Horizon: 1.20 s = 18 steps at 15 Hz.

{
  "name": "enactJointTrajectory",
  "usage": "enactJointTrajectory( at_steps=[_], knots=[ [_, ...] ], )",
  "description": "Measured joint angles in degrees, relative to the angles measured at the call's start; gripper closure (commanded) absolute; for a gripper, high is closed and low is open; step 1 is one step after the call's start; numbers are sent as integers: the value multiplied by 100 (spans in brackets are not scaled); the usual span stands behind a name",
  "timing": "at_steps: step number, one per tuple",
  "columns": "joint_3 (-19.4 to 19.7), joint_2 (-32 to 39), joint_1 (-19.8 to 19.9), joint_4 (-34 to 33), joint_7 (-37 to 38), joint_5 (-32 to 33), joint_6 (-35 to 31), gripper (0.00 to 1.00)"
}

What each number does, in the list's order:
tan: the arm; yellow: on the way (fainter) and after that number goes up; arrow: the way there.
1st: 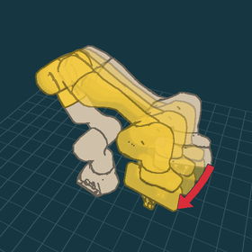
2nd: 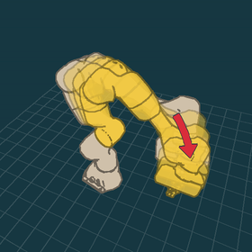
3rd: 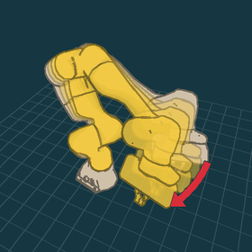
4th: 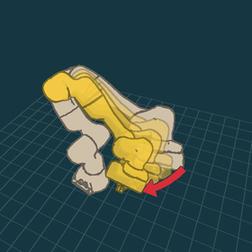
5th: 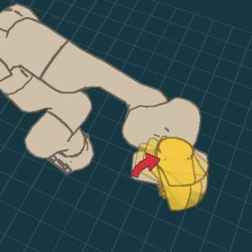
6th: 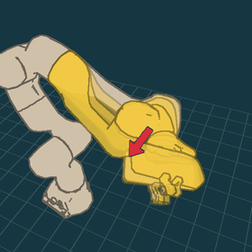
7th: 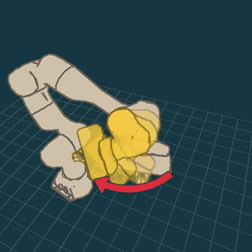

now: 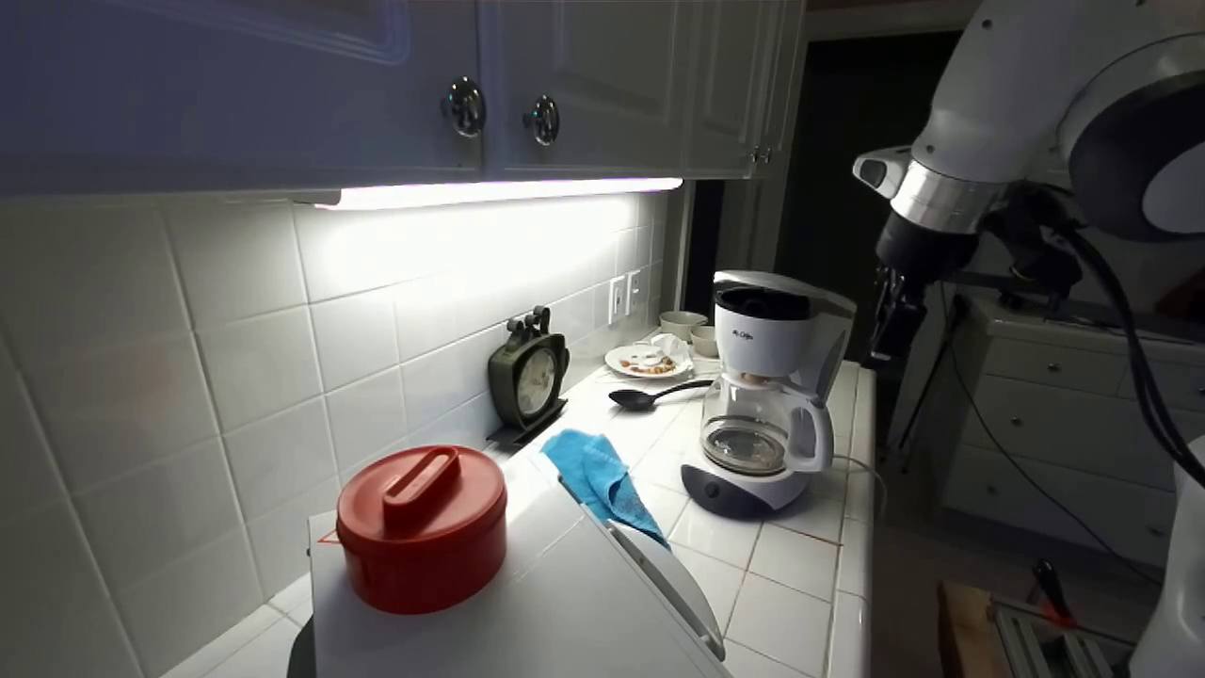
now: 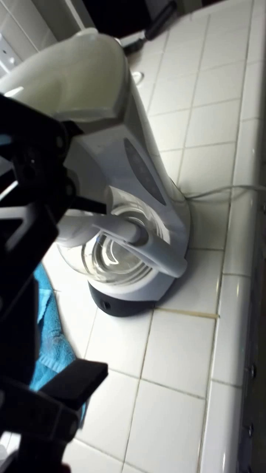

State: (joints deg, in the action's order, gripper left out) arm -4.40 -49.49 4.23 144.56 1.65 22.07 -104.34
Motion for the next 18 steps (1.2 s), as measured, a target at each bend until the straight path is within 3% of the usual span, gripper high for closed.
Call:
enactJointTrajectory(
  at_steps=[5,10,18],
  knots=[
    [33,41,-43,24,-468,1014,-1015,0],
    [331,96,-60,225,-877,1823,-2082,0],
    [718,212,46,261,-1003,2651,-2376,0]
  ],
)
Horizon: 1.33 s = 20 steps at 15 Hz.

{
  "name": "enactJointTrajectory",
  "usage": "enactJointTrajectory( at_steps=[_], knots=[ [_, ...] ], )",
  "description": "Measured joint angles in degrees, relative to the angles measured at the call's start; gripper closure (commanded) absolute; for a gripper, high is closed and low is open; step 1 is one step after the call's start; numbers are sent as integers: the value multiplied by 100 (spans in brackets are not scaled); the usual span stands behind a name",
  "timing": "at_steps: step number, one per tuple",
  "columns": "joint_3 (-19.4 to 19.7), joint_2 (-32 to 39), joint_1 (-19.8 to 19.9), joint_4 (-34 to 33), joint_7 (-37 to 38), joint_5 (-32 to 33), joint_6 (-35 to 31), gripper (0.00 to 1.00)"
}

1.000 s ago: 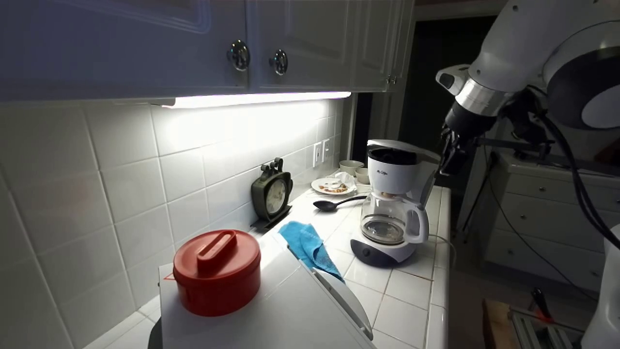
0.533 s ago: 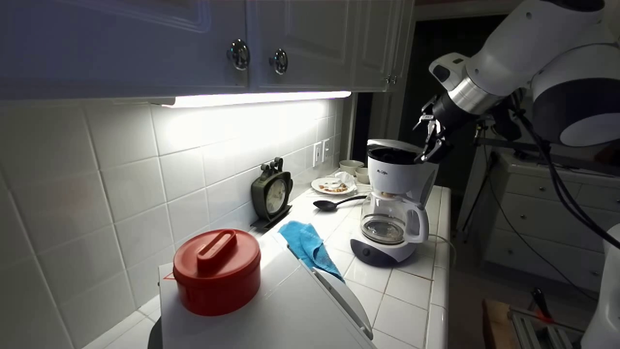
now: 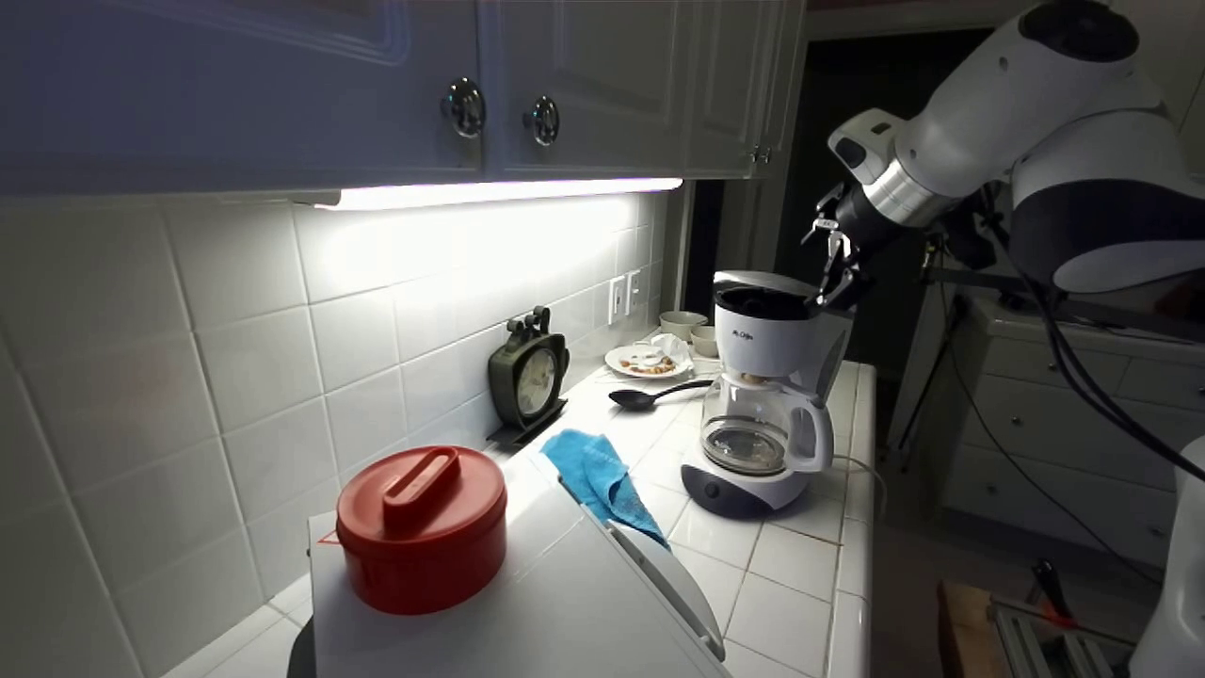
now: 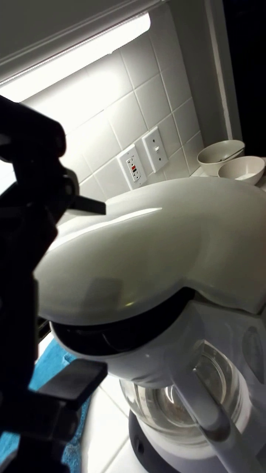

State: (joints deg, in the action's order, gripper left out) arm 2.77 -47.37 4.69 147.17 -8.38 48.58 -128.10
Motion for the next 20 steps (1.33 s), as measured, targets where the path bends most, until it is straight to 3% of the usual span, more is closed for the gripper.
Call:
enactJointTrajectory(
  at_steps=[10,20],
  knots=[
    [473,6,75,0,3,353,-135,0],
    [451,279,9,-40,47,353,-708,0]
  ],
)
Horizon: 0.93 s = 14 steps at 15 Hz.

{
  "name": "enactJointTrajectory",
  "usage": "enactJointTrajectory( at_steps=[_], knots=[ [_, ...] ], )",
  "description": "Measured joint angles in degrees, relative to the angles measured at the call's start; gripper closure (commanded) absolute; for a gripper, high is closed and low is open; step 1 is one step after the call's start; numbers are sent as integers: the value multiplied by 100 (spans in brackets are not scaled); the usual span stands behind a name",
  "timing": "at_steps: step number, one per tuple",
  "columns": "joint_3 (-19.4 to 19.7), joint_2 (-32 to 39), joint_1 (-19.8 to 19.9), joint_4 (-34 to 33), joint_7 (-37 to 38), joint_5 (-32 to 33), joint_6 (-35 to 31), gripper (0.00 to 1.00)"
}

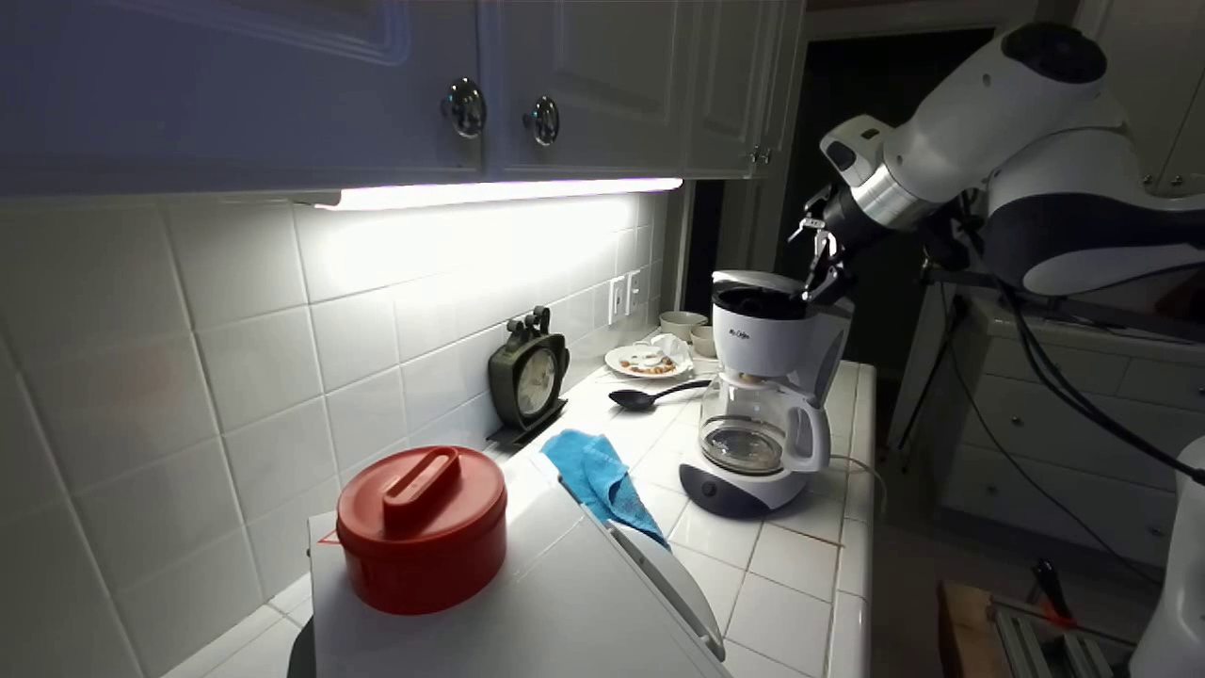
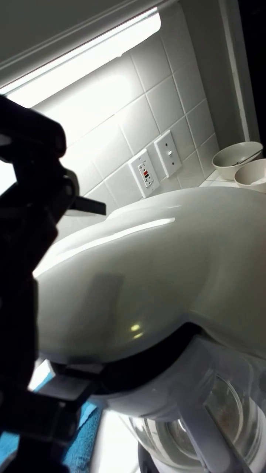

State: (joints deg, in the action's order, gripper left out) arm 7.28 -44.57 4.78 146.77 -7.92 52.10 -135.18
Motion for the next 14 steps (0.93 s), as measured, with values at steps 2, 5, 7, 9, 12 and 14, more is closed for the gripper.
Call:
enactJointTrajectory(
  at_steps=[2,5,7,9,12,14],
  knots=[
    [-27,87,2,-26,4,0,-54,0],
    [-54,160,73,-109,38,0,-55,0],
    [-64,143,180,-198,48,2,-48,0],
    [-71,91,314,-309,49,7,-4,0],
    [-79,-59,531,-461,53,72,135,0],
    [-69,-179,677,-540,55,137,262,0]
  ],
)
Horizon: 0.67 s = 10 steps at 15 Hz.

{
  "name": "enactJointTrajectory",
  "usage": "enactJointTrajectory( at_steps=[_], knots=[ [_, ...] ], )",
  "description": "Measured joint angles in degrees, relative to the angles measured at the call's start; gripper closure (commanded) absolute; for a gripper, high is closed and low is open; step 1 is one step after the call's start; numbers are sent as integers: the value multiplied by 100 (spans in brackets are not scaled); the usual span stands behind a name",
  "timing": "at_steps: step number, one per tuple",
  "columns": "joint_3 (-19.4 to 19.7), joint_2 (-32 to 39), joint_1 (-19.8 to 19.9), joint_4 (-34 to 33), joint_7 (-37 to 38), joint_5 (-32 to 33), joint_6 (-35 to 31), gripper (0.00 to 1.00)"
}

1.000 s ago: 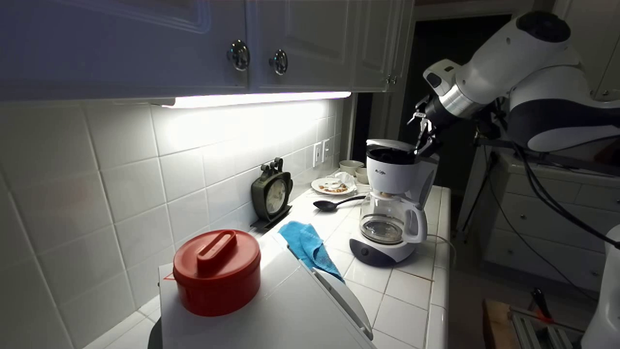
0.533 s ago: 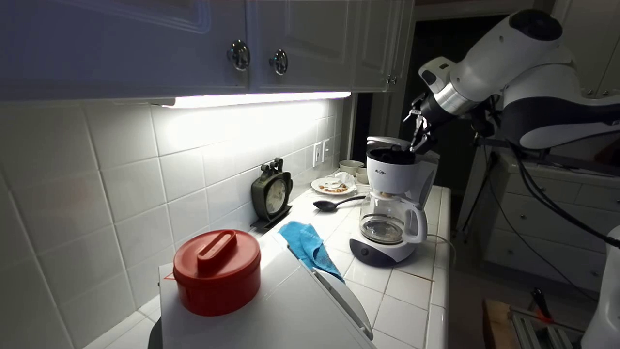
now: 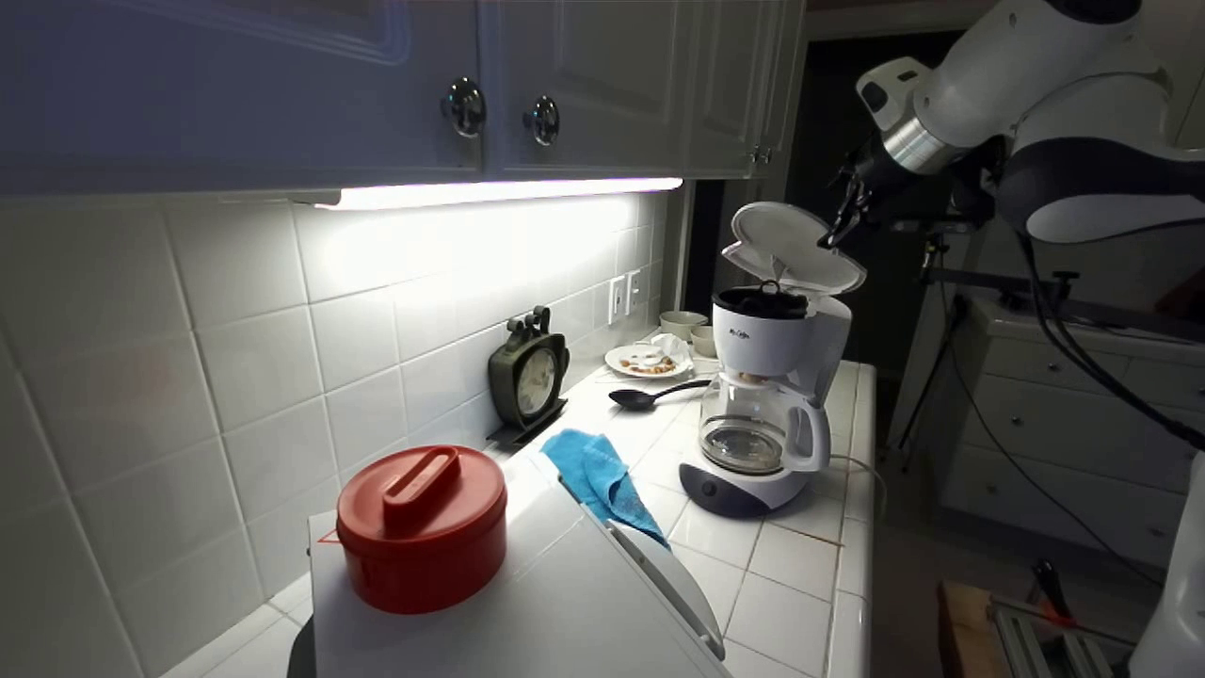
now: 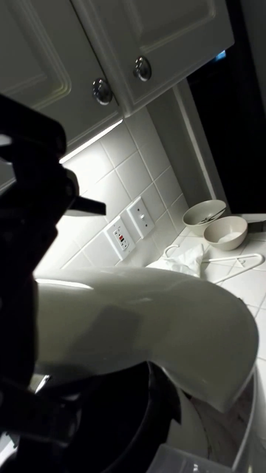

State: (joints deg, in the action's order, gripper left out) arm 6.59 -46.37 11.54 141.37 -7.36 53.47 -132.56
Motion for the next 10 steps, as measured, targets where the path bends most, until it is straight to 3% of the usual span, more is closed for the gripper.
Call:
enactJointTrajectory(
  at_steps=[5,10],
  knots=[
    [110,-303,256,-157,4,214,248,0],
    [537,-460,321,-303,4,362,260,0]
  ],
)
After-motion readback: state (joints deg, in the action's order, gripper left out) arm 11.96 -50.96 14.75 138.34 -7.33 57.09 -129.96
